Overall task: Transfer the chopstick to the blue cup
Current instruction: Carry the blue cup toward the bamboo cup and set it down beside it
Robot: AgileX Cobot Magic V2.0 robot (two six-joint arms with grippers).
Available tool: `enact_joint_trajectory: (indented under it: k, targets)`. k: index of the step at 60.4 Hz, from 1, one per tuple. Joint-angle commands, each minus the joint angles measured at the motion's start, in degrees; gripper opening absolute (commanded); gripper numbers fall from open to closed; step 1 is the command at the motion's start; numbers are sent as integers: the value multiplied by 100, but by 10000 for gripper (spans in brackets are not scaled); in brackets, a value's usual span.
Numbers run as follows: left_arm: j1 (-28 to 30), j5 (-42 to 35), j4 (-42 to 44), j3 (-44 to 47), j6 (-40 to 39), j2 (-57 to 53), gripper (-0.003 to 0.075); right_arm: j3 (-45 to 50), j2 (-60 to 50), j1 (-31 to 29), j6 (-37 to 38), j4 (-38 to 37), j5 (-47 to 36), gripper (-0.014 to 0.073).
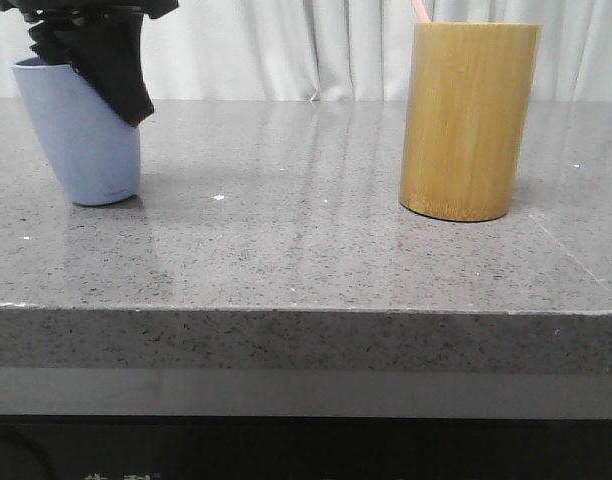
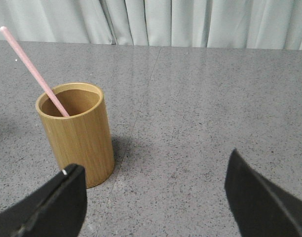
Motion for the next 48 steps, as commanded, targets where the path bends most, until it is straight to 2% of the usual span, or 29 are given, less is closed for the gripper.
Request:
enact_joint_trajectory:
  k: [1,11,29,48]
  targets:
    - [-108,93,-189,-395,-14,-246,-19,-205,77,-28,-8,52,-385,587]
    - [-534,811,-201,-1205,-14,-148,-19,-205,77,-28,-8,52,-385,587]
    - [-1462,808,-198,-2107,-14,335,-18,-205,77,-28,-8,52,-379,587]
    - [-1837,808,-198,-2319,-14,986,-17,-205,77,-28,-8,52,-354,587]
